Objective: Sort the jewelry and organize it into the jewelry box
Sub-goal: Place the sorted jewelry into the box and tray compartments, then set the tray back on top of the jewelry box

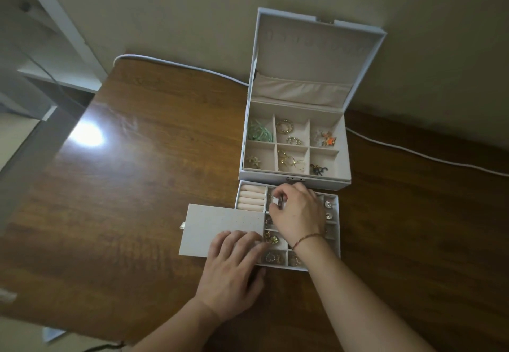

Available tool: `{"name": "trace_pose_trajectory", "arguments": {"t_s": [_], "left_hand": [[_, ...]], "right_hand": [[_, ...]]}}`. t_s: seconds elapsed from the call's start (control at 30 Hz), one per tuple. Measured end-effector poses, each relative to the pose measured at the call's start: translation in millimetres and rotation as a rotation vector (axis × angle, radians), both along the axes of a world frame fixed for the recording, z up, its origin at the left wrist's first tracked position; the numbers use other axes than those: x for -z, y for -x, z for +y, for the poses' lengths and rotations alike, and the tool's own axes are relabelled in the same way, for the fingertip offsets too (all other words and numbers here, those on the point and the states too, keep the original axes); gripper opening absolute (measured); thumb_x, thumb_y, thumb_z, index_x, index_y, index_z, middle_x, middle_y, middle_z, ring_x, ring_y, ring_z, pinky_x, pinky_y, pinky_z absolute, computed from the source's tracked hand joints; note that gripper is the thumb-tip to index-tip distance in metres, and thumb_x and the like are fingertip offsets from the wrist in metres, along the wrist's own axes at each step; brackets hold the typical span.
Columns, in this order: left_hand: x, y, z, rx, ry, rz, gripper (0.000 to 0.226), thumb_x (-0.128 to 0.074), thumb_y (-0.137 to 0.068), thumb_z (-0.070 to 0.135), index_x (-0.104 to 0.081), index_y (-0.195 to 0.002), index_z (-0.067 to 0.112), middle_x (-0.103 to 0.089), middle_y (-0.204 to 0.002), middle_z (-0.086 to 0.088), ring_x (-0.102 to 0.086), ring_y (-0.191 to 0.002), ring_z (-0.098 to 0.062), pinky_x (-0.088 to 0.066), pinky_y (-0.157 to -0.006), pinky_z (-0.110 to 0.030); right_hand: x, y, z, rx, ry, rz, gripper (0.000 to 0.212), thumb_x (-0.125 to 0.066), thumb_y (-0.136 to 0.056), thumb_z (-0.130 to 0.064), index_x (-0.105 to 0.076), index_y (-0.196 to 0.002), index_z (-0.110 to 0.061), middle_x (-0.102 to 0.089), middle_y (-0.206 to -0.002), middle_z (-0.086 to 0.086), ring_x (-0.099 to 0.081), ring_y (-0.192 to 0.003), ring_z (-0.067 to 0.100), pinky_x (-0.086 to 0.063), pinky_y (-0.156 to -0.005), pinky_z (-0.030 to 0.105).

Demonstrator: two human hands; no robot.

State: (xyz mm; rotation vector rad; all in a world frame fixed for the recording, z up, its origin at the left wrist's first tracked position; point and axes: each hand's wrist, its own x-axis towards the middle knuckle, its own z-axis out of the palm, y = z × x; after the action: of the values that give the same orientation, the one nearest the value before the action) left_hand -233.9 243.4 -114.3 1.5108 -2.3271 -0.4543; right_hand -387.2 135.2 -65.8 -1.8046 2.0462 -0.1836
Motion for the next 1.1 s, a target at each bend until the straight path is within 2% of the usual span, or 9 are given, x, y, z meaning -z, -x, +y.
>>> {"name": "trace_pose_trajectory", "arguments": {"t_s": [0.17,0.3,0.43,0.53,0.6,0.7,0.8,0.87,1.1], "left_hand": [[-5.7,-2.7,4.0,-0.023,0.058,0.049,0.049,-0.06,-0.085,0.045,-0.055,-0.13,0.028,-0.056,-0.134,0.002,-0.048,-0.13,-0.024,-0.016,-0.12,-0.047],[-28.3,-25.2,1.0,-0.396,0.056,0.136,0.061,-0.052,-0.085,0.049,-0.044,-0.139,0.021,-0.041,-0.149,-0.009,-0.033,-0.139,-0.03,-0.014,-0.118,-0.049],[-50.1,-46.4,-10.2,-0.88,-0.267,0.674,0.058,-0.045,-0.093,0.06,-0.036,-0.142,0.031,-0.049,-0.141,0.0,-0.047,-0.131,-0.024,-0.038,-0.103,-0.041],[-72.0,-44.2,-17.6,-0.941,-0.262,1.137,0.061,-0.055,-0.075,0.076,-0.052,-0.123,0.039,-0.07,-0.114,0.001,-0.066,-0.104,-0.017,-0.055,-0.087,-0.04],[-83.5,-28.7,-17.5,-0.786,-0.331,1.352,0.074,-0.063,-0.063,0.082,-0.058,-0.119,0.034,-0.074,-0.106,0.0,-0.069,-0.089,-0.014,-0.058,-0.075,-0.03],[-98.2,12.2,-11.9,-0.334,-0.463,1.073,0.06,-0.048,-0.081,0.075,-0.062,-0.12,0.032,-0.069,-0.118,0.007,-0.065,-0.103,-0.014,-0.054,-0.085,-0.036],[-83.0,48.6,-14.5,-0.023,-0.377,0.401,0.048,-0.039,-0.089,0.065,-0.05,-0.131,0.044,-0.041,-0.146,0.029,-0.034,-0.138,0.0,-0.035,-0.115,-0.037],[-62.5,64.6,-20.6,0.089,-0.317,0.05,0.057,-0.037,-0.094,0.061,-0.03,-0.147,0.042,-0.015,-0.16,0.023,-0.008,-0.151,-0.01,-0.012,-0.124,-0.041],[-25.9,75.0,-25.8,0.178,-0.183,-0.236,0.065,-0.043,-0.094,0.051,-0.039,-0.149,0.017,-0.033,-0.159,-0.002,-0.037,-0.143,-0.029,-0.018,-0.113,-0.047]], "right_hand": [[1.3,-0.4,0.9,-0.014,0.03,0.026,0.018,-0.059,-0.087,-0.035,-0.06,-0.105,-0.038,-0.058,-0.104,-0.012,-0.052,-0.098,0.015,-0.043,-0.074,0.029],[-6.5,22.1,16.4,0.068,0.192,-0.065,0.016,-0.054,-0.09,-0.04,-0.064,-0.101,-0.035,-0.051,-0.081,-0.016,-0.049,-0.084,0.009,-0.034,-0.056,0.021],[-4.9,69.9,55.1,0.325,0.215,-0.199,0.018,-0.056,-0.09,-0.039,-0.066,-0.101,-0.029,-0.06,-0.094,-0.014,-0.057,-0.091,0.01,-0.042,-0.061,0.018],[-4.3,97.4,84.8,0.478,0.166,-0.294,0.014,-0.058,-0.092,-0.033,-0.065,-0.102,-0.028,-0.063,-0.099,-0.008,-0.06,-0.095,0.014,-0.041,-0.065,0.018],[-8.1,108.1,98.2,0.556,0.161,-0.402,0.015,-0.057,-0.094,-0.027,-0.066,-0.105,-0.024,-0.066,-0.1,-0.004,-0.061,-0.094,0.015,-0.042,-0.067,0.016],[-13.8,115.6,105.1,0.633,0.135,-0.512,0.02,-0.05,-0.097,-0.03,-0.065,-0.108,-0.022,-0.067,-0.099,-0.004,-0.062,-0.094,0.014,-0.05,-0.074,0.025],[-10.0,118.7,104.7,0.591,0.043,-0.511,0.026,-0.045,-0.098,-0.033,-0.061,-0.117,-0.025,-0.063,-0.104,-0.008,-0.06,-0.099,0.014,-0.049,-0.078,0.027],[-4.9,118.7,103.1,0.468,-0.057,-0.478,0.026,-0.046,-0.098,-0.035,-0.054,-0.123,-0.035,-0.059,-0.112,-0.013,-0.059,-0.106,0.011,-0.047,-0.078,0.022],[-0.7,121.0,94.6,-0.038,-0.141,-0.195,0.061,-0.051,-0.094,-0.04,-0.022,-0.148,-0.041,-0.027,-0.149,-0.019,-0.037,-0.133,0.006,-0.042,-0.101,0.022]]}}
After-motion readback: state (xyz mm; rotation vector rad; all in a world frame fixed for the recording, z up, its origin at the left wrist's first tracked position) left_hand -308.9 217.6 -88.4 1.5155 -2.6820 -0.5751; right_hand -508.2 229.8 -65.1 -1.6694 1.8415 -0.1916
